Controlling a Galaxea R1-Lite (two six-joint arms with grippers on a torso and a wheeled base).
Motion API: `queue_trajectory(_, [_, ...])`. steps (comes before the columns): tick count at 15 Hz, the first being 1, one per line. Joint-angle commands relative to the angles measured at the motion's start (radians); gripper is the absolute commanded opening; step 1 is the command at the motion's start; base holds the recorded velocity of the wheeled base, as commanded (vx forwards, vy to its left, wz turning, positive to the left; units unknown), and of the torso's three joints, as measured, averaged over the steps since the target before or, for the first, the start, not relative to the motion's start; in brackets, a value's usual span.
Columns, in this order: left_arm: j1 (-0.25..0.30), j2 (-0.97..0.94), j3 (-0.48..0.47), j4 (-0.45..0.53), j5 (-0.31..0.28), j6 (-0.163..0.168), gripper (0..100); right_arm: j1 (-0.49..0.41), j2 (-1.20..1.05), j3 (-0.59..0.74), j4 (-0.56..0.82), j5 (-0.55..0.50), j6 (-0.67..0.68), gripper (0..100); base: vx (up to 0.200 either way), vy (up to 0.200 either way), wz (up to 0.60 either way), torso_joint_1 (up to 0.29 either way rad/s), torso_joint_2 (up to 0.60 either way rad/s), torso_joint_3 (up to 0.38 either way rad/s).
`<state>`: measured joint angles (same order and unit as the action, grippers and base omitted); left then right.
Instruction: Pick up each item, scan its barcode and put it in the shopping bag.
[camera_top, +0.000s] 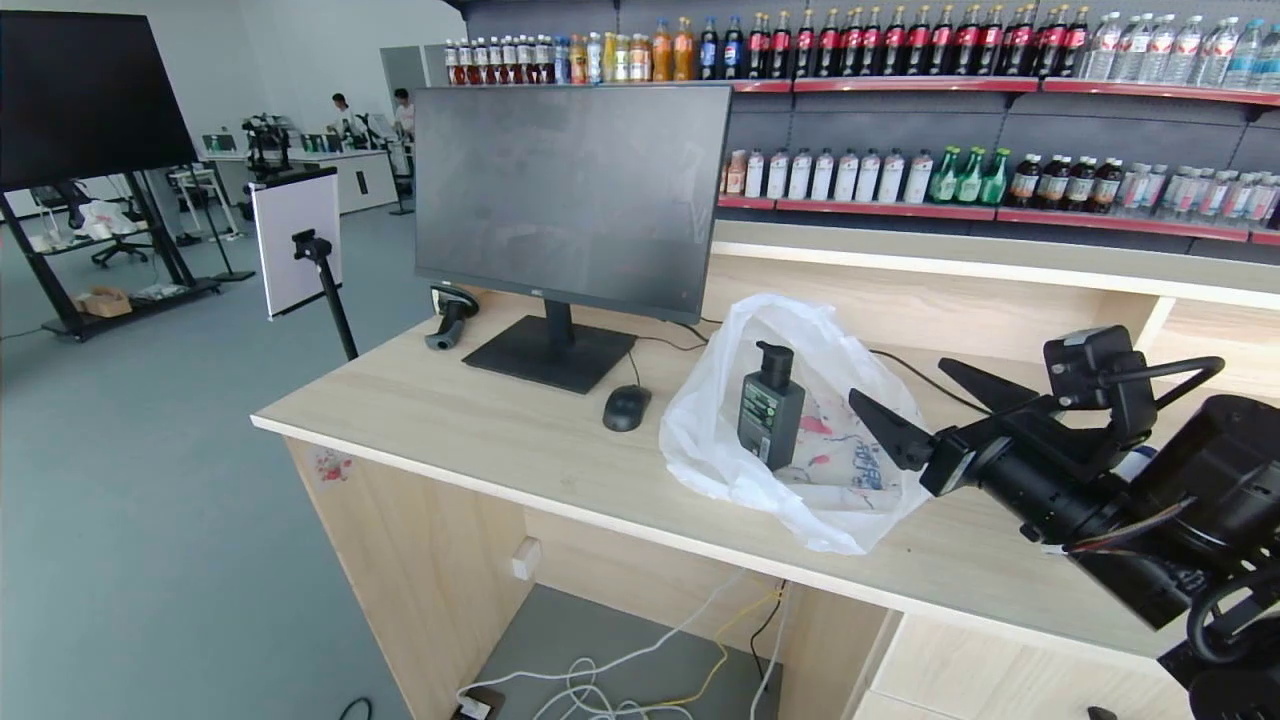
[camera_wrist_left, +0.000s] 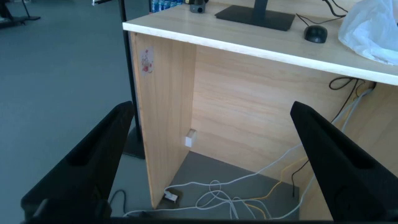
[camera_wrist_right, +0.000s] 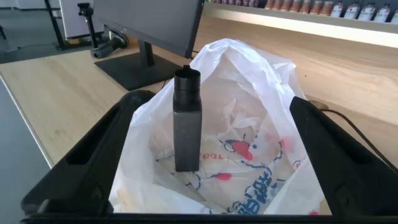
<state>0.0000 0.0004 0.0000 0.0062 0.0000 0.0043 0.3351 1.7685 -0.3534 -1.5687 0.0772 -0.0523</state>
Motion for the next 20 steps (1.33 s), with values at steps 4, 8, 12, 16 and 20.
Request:
queue_trajectory(4, [0.0,0.0,0.0,0.0,-0.002,0.0,100,0.001,-0.014,-0.002,-0.002,0.001,0.002,100,-0.05,0.0,0.0,-0.001,0.0,0.001])
queue_trajectory(8, [0.0,0.0,0.0,0.0,0.0,0.0,100,-0.002,-0.017,-0.006,-0.002,0.001,0.002,100,0.0,0.0,0.0,0.0,0.0,0.0])
queue_trajectory(12, [0.0,0.001,0.0,0.0,-0.002,0.0,100,-0.001,-0.02,-0.004,-0.002,0.001,0.002,100,0.0,0.0,-0.6,0.012,0.0,0.001])
queue_trajectory(16, [0.0,0.0,0.0,0.0,0.0,0.0,100,-0.001,-0.018,-0.001,-0.002,0.001,0.002,100,0.0,0.0,-0.6,0.006,0.0,0.001])
queue_trajectory(20, [0.0,0.0,0.0,0.0,0.0,0.002,100,0.01,-0.017,-0.007,-0.002,0.001,-0.007,100,0.0,-0.05,-0.3,0.002,0.0,0.003])
